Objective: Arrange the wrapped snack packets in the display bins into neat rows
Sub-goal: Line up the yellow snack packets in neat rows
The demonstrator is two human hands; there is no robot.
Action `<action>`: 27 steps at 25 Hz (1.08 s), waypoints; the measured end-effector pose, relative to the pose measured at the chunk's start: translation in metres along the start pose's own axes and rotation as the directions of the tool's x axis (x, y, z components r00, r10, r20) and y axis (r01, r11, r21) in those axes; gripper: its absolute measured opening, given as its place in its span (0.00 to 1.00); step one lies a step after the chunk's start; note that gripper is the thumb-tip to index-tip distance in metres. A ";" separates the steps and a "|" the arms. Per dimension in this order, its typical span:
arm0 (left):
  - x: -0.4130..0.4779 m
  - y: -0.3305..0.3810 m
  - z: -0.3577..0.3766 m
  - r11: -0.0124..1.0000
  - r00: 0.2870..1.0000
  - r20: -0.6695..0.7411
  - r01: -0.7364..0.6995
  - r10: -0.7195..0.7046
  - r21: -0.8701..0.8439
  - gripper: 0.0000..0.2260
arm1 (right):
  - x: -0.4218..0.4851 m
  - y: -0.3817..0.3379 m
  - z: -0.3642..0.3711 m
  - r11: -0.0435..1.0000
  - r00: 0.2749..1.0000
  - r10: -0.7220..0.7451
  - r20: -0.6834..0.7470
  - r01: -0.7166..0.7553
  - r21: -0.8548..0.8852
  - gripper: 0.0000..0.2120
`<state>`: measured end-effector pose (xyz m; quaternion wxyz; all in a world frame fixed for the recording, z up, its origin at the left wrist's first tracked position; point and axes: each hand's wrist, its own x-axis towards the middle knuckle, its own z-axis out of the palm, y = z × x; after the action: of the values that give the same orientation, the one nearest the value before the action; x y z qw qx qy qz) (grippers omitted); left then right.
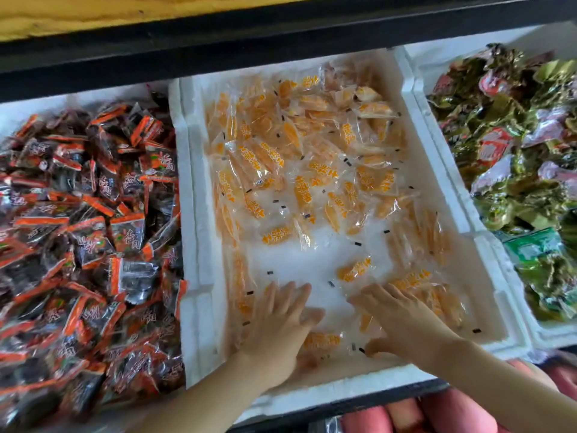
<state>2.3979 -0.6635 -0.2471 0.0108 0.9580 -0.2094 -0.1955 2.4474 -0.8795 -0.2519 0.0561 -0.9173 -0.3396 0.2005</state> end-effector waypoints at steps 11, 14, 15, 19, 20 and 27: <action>0.008 0.005 0.019 0.965 0.923 -0.372 -0.004 -0.097 -0.264 0.17 | 0.006 -0.009 -0.022 0.981 0.988 0.085 -0.131 -0.106 -0.164 0.15; 0.006 0.008 0.006 0.728 0.864 -0.325 0.067 -0.385 -0.682 0.21 | 0.006 -0.016 -0.022 0.816 0.917 0.395 -0.063 -0.318 0.483 0.10; 0.005 0.011 0.005 0.608 0.856 -0.225 0.124 -0.465 -0.784 0.21 | 0.009 -0.019 -0.015 0.730 0.901 0.433 -0.012 -0.343 0.591 0.10; -0.001 0.017 0.012 0.583 0.872 -0.095 0.237 -0.481 -0.777 0.28 | 0.022 -0.036 0.003 0.599 0.907 0.409 0.102 -0.351 0.720 0.09; -0.005 0.016 0.012 0.576 0.875 -0.078 0.245 -0.478 -0.780 0.29 | 0.025 -0.035 0.006 0.606 0.910 0.397 0.119 -0.357 0.711 0.08; -0.033 -0.013 -0.018 0.455 0.719 -0.273 0.067 -0.640 -0.888 0.18 | 0.053 -0.039 0.004 0.745 0.960 0.219 0.176 -0.281 0.605 0.04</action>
<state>2.3829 -0.6392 -0.2194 0.4815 0.8644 0.1410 0.0325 2.4584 -0.8156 -0.2634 0.3133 -0.8732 -0.1300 0.3499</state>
